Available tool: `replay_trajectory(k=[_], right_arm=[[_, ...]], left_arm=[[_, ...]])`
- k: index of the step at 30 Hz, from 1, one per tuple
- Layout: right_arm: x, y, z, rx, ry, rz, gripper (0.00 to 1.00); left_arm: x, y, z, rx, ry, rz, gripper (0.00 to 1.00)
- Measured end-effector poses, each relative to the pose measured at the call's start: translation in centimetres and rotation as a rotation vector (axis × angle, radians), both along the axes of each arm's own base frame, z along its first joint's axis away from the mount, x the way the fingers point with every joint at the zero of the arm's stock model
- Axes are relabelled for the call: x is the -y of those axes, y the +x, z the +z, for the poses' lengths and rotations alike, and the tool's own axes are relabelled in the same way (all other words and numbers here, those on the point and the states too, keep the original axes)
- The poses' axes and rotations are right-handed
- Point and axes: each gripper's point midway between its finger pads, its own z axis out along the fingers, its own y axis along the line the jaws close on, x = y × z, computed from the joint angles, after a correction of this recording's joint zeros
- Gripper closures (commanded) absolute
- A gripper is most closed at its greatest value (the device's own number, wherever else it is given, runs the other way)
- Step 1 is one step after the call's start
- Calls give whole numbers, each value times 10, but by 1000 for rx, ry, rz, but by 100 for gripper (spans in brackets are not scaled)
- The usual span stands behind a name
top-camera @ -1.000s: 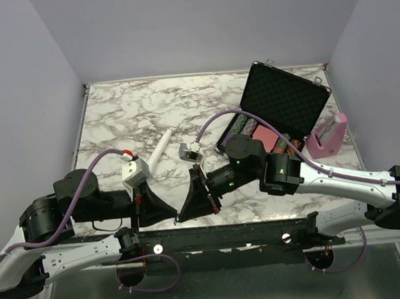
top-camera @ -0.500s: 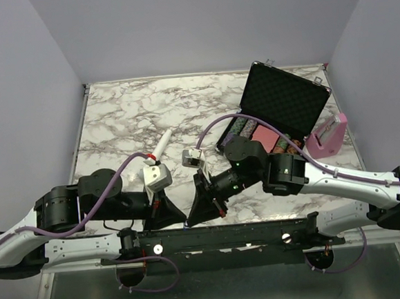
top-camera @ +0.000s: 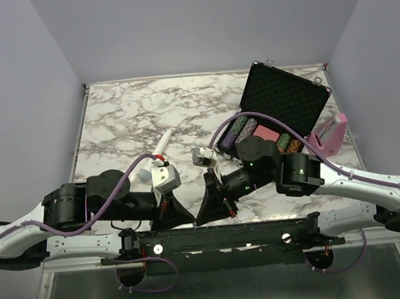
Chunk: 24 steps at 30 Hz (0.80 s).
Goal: Remove the keys from the keyring
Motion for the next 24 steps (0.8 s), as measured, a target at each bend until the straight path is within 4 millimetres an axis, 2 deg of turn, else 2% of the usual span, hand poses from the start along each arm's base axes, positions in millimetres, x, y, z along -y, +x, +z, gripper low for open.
replay_trajectory(k=[5,12,24], right_arm=[[5,2,7,18,19,-25,99],[8,19,37,73,129,-123,99],[7,30,40,87,139,-187,99]], left_arm=[[1,-3,-2,-1,12,-9,100],[-5,-11,-22,-25,99,-41,100],[-8,-9,-28,-26,114,-18,100]])
